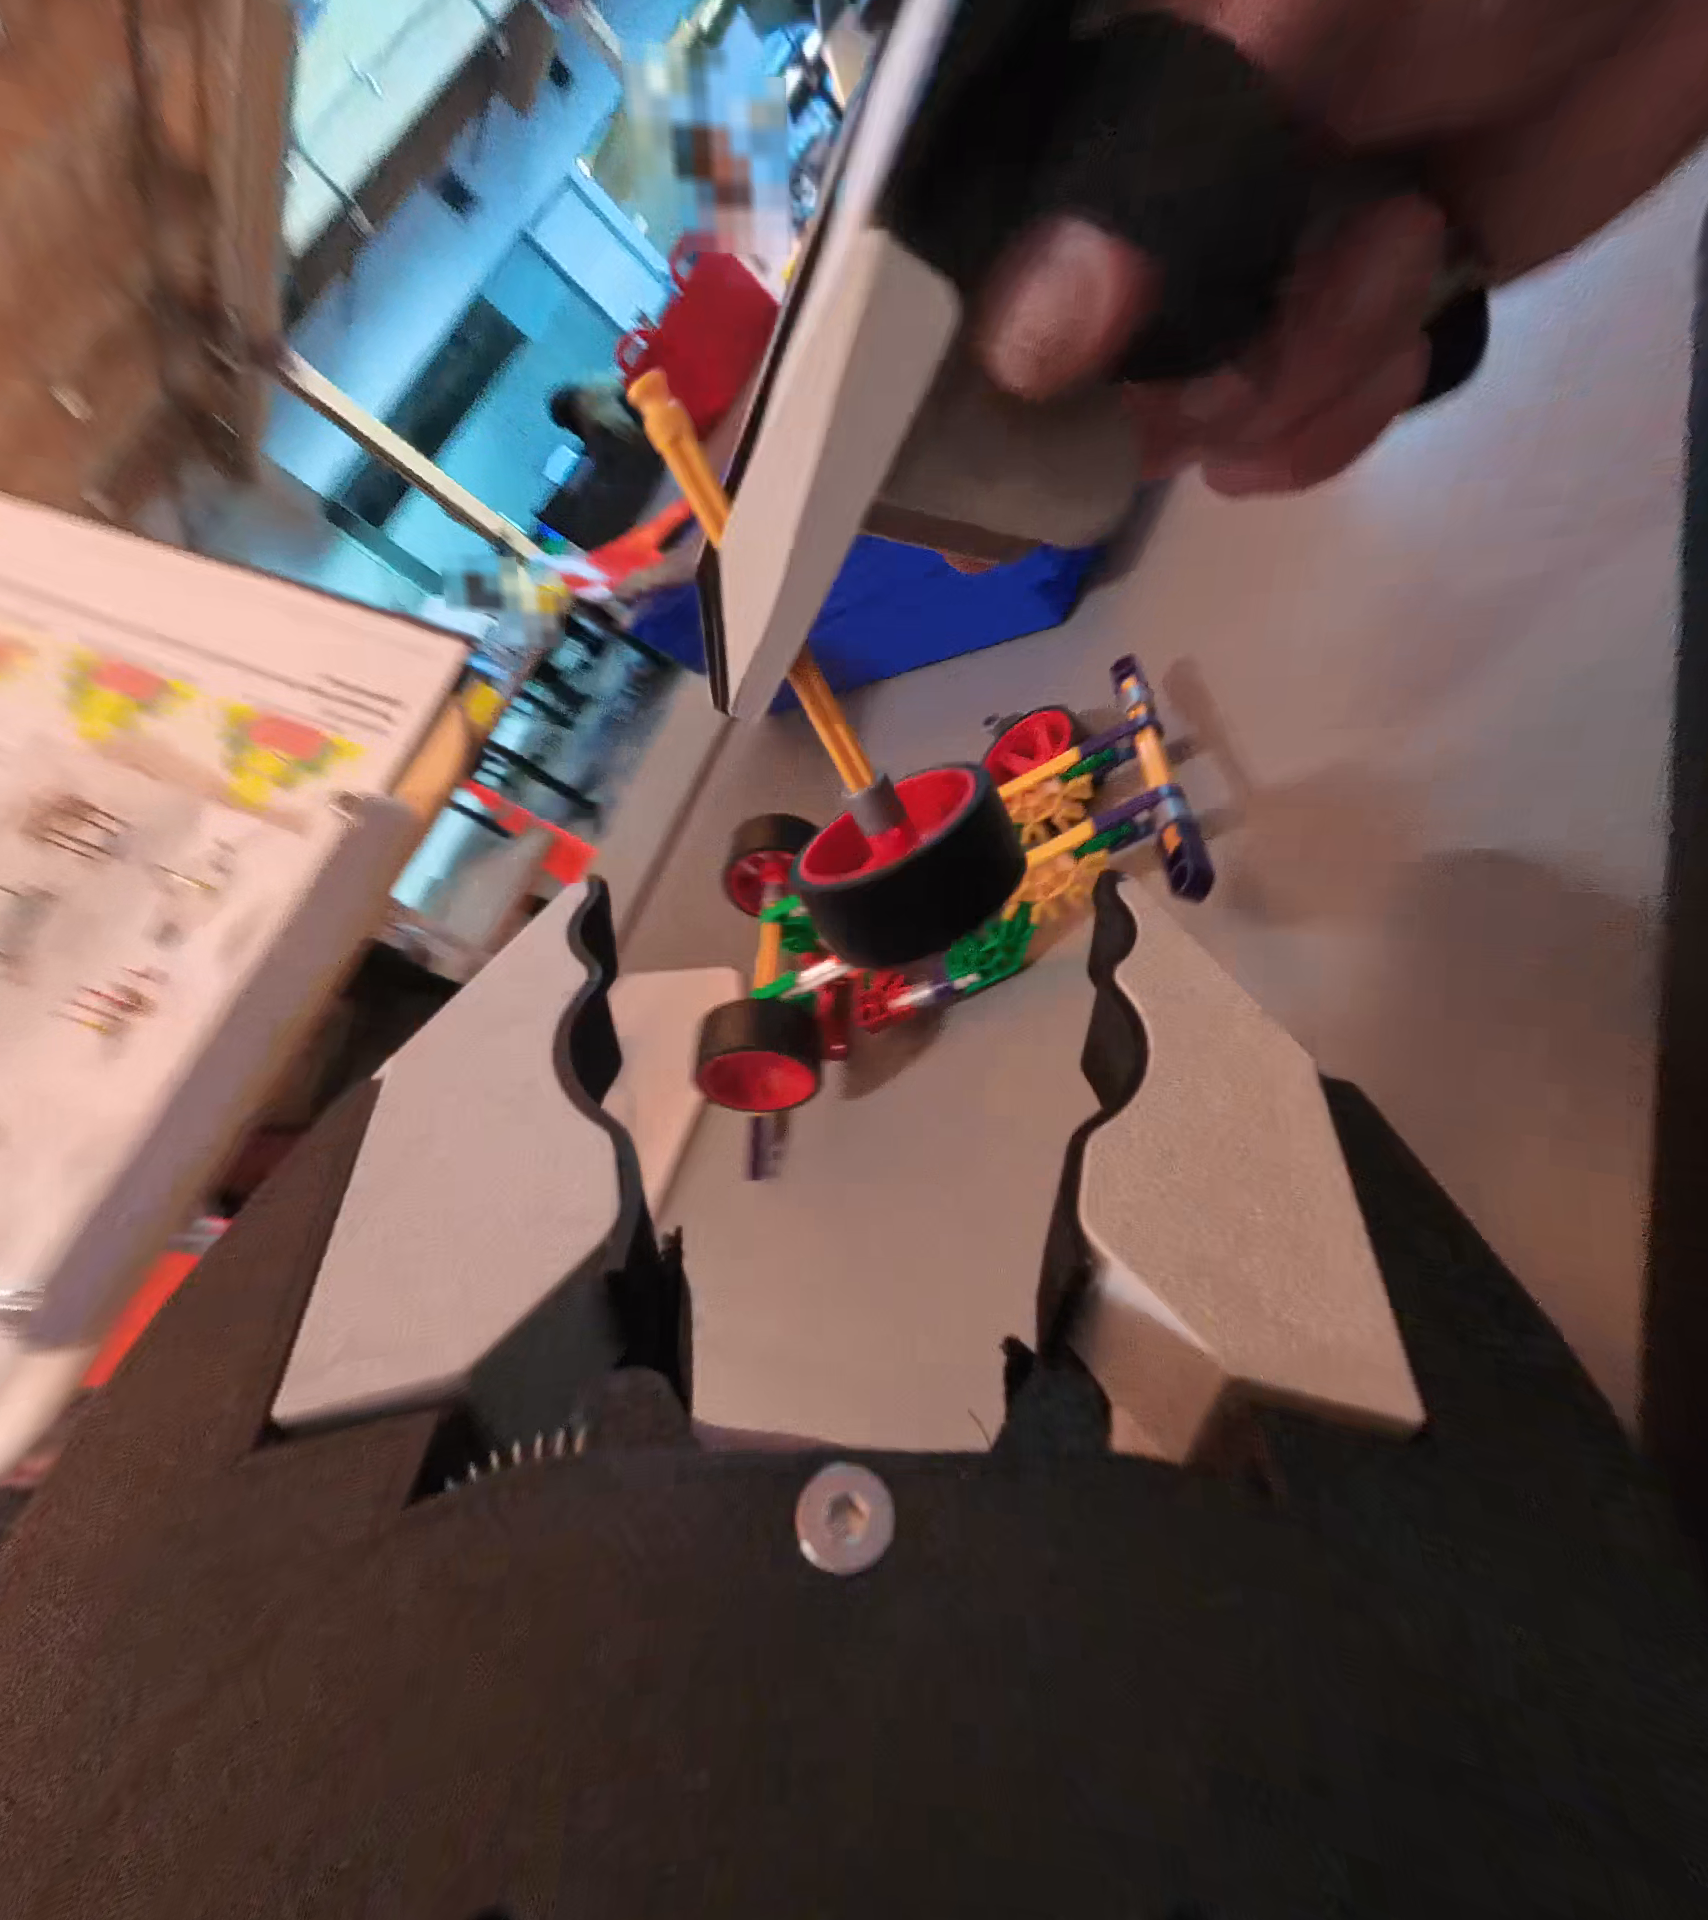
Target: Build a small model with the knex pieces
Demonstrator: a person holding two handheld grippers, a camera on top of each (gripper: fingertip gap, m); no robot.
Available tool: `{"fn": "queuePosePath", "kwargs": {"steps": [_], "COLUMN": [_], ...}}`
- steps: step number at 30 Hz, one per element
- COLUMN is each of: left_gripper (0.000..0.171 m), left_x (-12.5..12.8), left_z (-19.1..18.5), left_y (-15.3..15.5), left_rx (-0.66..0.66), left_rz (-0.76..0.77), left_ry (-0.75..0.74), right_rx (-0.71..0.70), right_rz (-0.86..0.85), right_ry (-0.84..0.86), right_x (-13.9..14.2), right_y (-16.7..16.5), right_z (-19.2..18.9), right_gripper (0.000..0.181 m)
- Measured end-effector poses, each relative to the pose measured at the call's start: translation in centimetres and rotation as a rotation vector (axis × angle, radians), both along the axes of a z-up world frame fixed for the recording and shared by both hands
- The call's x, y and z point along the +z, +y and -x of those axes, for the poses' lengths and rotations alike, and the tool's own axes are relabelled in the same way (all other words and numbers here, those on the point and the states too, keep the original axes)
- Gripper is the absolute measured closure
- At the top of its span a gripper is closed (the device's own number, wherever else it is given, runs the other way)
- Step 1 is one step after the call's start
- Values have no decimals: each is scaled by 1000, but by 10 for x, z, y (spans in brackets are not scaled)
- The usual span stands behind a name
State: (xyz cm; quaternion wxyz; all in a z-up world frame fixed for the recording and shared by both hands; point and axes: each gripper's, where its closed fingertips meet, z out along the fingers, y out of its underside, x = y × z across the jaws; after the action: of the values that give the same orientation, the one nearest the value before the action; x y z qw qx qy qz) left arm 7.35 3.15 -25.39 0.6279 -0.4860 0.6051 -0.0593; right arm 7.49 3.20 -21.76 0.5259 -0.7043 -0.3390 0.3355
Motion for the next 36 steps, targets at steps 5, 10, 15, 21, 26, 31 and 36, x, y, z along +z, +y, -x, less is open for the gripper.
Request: {"fn": "queuePosePath", "kwargs": {"steps": [5,10,15,21,26,31,36], "left_gripper": [101,124,124,124,124,124,124], "left_x": [-20,-27,-27,-37,-48,-62,-64], "left_z": [-11,-8,-7,-6,-6,-4,-2], "left_y": [7,5,6,4,-2,-6,2], "left_rx": [-30,-90,-86,-98,-140,-160,-129], "left_rz": [306,401,355,386,442,514,504], "left_ry": [-21,-35,-13,20,55,78,84], "right_rx": [24,15,3,-24,-8,4,-2], "right_rz": [-100,-145,-176,-206,-288,-217,10], "right_ry": [-101,-120,-125,-184,-276,-240,-35], "right_x": [-5,-4,-3,-13,-22,-31,-33], "right_y": [-8,-9,-11,-12,-18,-16,-4], "right_z": [25,34,36,38,39,39,28], "right_gripper": [179,179,179,179,180,180,180]}}
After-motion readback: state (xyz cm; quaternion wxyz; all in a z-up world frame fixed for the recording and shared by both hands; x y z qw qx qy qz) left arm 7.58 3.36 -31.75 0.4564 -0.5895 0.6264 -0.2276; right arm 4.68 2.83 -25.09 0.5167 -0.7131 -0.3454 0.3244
